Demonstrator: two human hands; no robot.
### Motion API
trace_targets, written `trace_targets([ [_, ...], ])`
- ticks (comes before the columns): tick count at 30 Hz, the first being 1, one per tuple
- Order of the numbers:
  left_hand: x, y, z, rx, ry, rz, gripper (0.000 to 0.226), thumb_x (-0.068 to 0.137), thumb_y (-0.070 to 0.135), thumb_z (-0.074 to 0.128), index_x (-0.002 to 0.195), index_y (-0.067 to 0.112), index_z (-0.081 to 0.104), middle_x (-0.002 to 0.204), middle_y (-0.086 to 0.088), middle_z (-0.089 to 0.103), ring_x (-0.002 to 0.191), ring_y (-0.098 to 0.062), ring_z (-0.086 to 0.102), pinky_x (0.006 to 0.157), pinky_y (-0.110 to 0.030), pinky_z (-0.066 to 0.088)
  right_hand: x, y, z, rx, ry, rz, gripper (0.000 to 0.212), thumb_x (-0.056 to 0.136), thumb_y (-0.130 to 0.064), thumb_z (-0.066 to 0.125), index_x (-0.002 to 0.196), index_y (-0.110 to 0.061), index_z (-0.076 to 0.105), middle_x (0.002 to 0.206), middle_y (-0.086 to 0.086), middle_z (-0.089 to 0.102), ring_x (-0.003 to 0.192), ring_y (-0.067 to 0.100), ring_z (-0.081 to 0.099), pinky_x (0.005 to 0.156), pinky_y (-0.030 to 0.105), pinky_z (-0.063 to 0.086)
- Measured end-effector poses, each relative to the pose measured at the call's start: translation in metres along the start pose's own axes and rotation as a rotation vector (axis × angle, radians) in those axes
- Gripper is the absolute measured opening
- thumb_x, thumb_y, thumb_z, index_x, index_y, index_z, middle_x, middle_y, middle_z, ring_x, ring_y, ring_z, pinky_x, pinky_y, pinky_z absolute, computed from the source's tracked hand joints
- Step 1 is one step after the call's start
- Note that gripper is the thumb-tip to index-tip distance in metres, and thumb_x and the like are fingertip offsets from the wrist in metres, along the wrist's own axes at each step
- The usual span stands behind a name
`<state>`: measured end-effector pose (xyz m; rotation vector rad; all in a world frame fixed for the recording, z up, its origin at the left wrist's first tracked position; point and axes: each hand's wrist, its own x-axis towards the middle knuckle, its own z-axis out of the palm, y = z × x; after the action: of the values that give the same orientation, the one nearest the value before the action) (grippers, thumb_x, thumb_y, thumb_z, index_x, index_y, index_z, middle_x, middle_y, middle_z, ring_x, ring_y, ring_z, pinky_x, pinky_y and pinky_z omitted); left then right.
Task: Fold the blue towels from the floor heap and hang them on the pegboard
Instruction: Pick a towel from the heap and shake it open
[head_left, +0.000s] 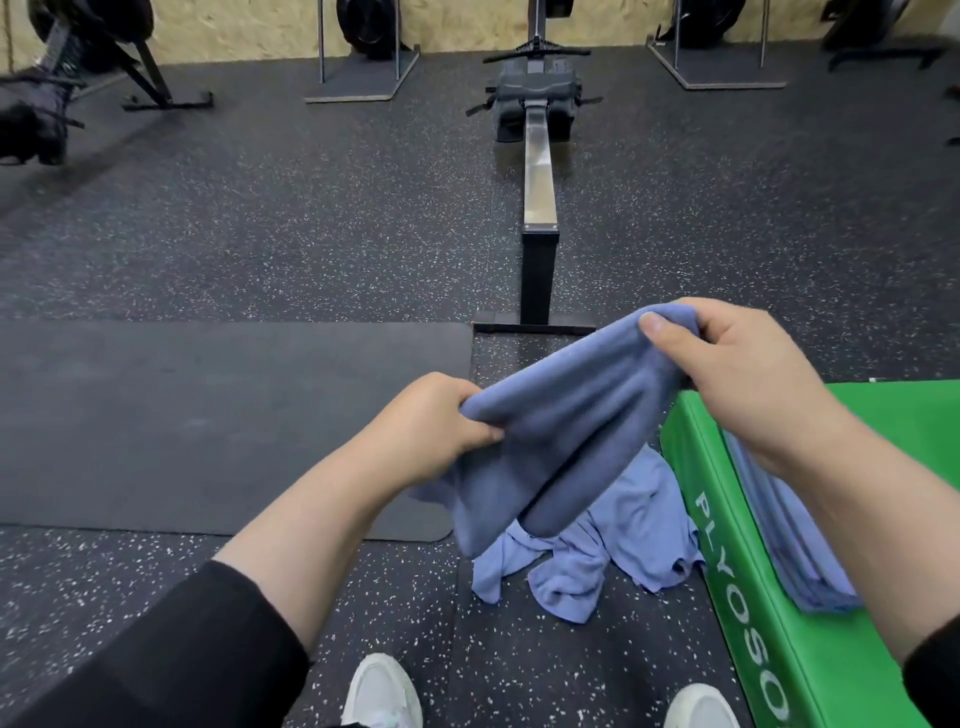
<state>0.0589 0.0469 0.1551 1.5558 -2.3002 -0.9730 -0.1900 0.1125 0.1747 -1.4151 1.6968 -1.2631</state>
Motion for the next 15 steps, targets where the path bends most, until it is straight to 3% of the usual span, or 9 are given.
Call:
trace_targets([
  [8,0.002,-0.041,-0.019,0.082,0.291,-0.095,0.035,0.097,0.026,0.058,0.064,0.017,0.048,0.059,0.003,0.049,0.063,-0.024,0.044,0.055,-0.032,0.032,-0.003,0.02,-0.021,-0.067,0.102,0.081,0.05,0.081,-0.059,0.058,0.096,-0.014,0.072,0.096,0.025,0.068,0.076,0.015,0.054,0.084,0.06,0.052],
  [13,0.005,-0.044,-0.023,-0.019,0.505,-0.13,0.021,0.099,0.026,0.053,0.081,0.019,0.06,0.074,0.004,0.06,0.075,-0.025,0.054,0.062,-0.034,0.038,0.0,0.032,-0.025,-0.16,0.098,0.091,0.051,0.081,-0.058,0.055,0.094,-0.01,0.068,0.093,0.027,0.064,0.075,0.017,0.051,0.085,0.066,0.052],
  [15,0.007,-0.044,-0.026,-0.151,0.613,-0.144,0.016,0.097,0.025,0.057,0.084,0.019,0.064,0.073,0.005,0.06,0.07,-0.021,0.051,0.06,-0.032,0.037,0.002,0.032,-0.024,-0.182,0.123,0.087,0.049,0.079,-0.057,0.054,0.091,-0.012,0.068,0.09,0.027,0.064,0.071,0.018,0.05,0.082,0.065,0.053],
])
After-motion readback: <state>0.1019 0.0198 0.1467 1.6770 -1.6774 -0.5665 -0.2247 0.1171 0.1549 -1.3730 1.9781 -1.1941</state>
